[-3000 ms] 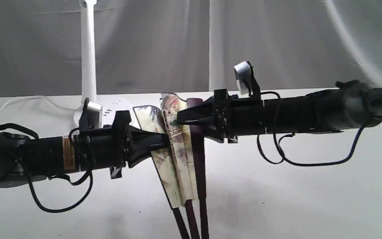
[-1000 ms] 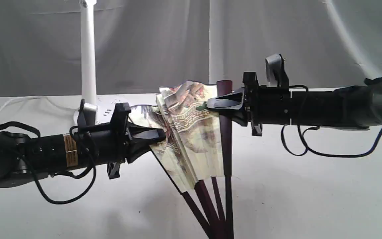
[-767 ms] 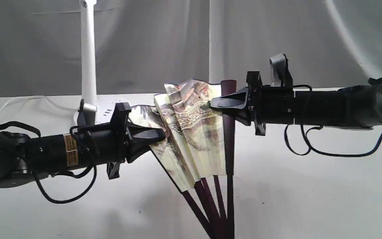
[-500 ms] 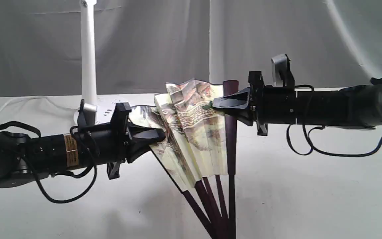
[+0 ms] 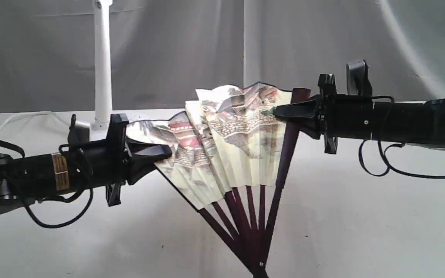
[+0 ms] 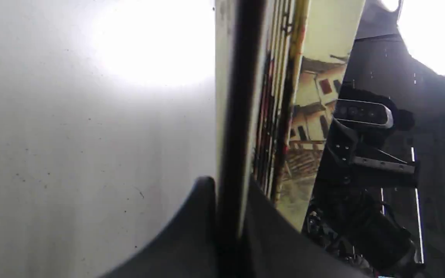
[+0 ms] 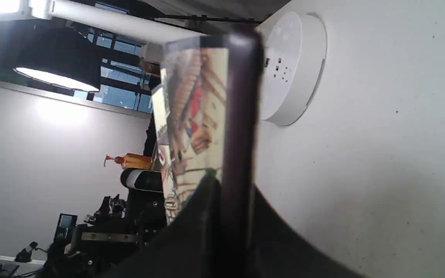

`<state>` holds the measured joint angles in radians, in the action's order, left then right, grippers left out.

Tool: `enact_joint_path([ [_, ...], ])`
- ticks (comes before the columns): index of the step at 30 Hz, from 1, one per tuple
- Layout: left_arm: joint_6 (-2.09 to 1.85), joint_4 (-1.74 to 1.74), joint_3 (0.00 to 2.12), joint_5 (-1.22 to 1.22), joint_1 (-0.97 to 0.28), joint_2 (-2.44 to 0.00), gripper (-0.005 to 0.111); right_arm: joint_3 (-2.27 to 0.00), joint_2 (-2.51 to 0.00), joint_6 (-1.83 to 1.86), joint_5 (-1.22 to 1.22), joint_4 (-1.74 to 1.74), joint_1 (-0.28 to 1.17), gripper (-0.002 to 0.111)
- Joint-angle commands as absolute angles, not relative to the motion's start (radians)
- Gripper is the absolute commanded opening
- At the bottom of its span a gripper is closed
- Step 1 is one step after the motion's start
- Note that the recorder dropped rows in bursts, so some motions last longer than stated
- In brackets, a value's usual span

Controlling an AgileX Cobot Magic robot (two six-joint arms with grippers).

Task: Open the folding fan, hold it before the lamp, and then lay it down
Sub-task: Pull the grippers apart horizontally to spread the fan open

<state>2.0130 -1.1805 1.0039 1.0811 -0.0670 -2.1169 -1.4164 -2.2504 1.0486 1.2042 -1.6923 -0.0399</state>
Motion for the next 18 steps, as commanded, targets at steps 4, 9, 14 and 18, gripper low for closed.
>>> enact_joint_path([
  [4,2.065,-1.186,1.006,1.121,-0.024,-2.111,0.000,-1.421,-2.240,1.085,1.221,-1.627,-0.110,0.000],
  [9,2.066,-1.201,1.006,1.148,0.000,-2.111,0.000,-1.421,-2.240,1.065,1.221,-1.627,-0.176,0.000],
  [14,2.066,-1.195,1.006,1.148,0.022,-2.111,0.000,-1.415,-2.250,1.051,1.221,-1.629,-0.220,0.000],
  [18,2.066,-1.192,1.006,1.155,0.048,-2.111,0.000,-1.415,-2.311,0.995,1.221,-1.676,-0.255,0.000],
])
